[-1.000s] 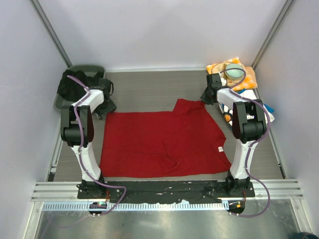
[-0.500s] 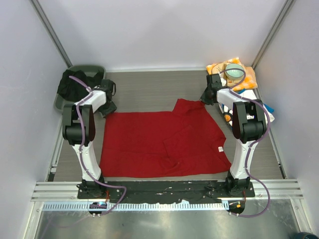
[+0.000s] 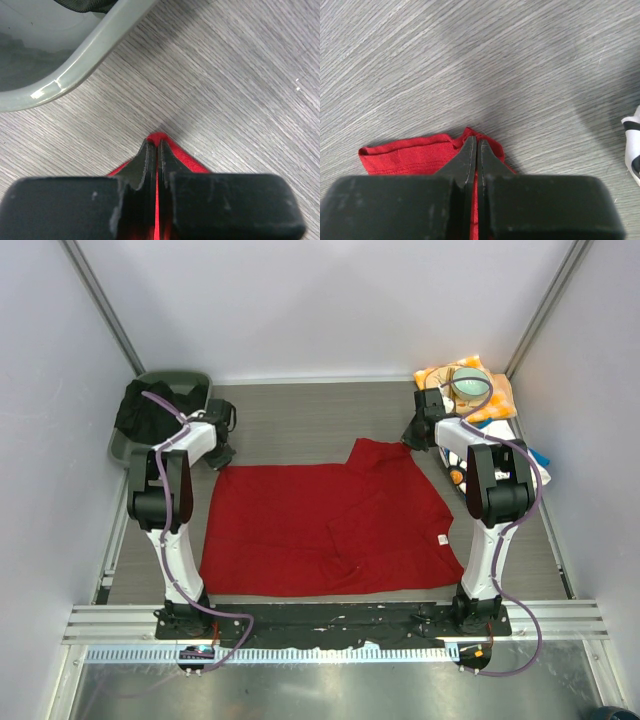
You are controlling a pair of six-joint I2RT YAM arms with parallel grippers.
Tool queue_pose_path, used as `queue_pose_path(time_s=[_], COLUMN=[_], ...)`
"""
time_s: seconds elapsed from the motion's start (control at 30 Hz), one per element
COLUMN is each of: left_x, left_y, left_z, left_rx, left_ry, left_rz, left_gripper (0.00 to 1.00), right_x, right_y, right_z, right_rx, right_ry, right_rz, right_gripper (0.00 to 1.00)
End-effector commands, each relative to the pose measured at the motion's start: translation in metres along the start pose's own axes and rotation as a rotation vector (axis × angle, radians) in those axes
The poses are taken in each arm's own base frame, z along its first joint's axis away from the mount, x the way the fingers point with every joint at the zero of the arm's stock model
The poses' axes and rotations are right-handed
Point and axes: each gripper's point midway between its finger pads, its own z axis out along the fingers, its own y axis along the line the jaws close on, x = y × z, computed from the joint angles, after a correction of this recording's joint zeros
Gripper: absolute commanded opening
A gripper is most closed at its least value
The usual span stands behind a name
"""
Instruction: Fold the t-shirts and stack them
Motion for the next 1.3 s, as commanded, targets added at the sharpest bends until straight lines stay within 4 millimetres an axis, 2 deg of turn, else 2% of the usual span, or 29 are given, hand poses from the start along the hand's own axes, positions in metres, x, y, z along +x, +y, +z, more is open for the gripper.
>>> queue_pose_path(time_s=[0.0,0.2,0.23,0.47,0.67,0.77,0.83,0.87,0.9,0.97,1.0,1.03,1.1,1.13,1.27], left_x=[-0.004,-0.026,-0.032,-0.042,-0.034,-0.026,-0.02,-0.016,-0.008,-0.005,0.004,0.005,0.014,0.017,0.029], left_y=[0.005,0.003,0.003,0.011,0.027,0.038,0.047,0.05,0.057,0.064,0.071,0.073,0.079,0.081,0.086], left_z=[0.001,-0.033,-0.043,-0.084,-0.105,-0.114,-0.12,-0.121,-0.118,-0.123,-0.119,-0.123,-0.12,-0.119,-0.12], left_rx=[-0.015,0.015,0.033,0.092,0.107,0.11,0.111,0.111,0.099,0.1,0.088,0.098,0.097,0.098,0.119], left_ry=[-0.027,-0.063,-0.078,-0.117,-0.122,-0.118,-0.119,-0.119,-0.11,-0.122,-0.111,-0.122,-0.113,-0.113,-0.103], left_rz=[-0.022,-0.034,-0.044,-0.082,-0.091,-0.1,-0.108,-0.109,-0.106,-0.118,-0.116,-0.125,-0.128,-0.132,-0.146], left_gripper=[0.0,0.0,0.0,0.0,0.0,0.0,0.0,0.0,0.0,0.0,0.0,0.0,0.0,0.0,0.0], right_x=[-0.034,-0.054,-0.061,-0.07,-0.07,-0.063,-0.063,-0.058,-0.059,-0.051,-0.05,-0.05,-0.045,-0.043,-0.029], right_y=[0.025,0.035,0.038,0.038,0.025,0.015,0.011,0.005,0.004,-0.005,-0.01,-0.013,-0.02,-0.022,-0.034], right_z=[-0.035,-0.069,-0.081,-0.129,-0.163,-0.172,-0.187,-0.188,-0.199,-0.203,-0.208,-0.218,-0.225,-0.236,-0.253], right_rx=[-0.085,-0.127,-0.143,-0.179,-0.174,-0.158,-0.162,-0.15,-0.159,-0.145,-0.136,-0.139,-0.132,-0.142,-0.154], right_ry=[-0.101,-0.159,-0.183,-0.246,-0.294,-0.298,-0.315,-0.311,-0.33,-0.323,-0.333,-0.347,-0.348,-0.357,-0.359], right_rz=[-0.007,-0.014,-0.013,-0.021,-0.017,-0.015,-0.015,-0.018,-0.016,-0.021,-0.02,-0.02,-0.022,-0.021,-0.016], right_gripper=[0.01,0.01,0.01,0.01,0.01,0.01,0.01,0.01,0.01,0.01,0.01,0.01,0.01,0.01,0.01])
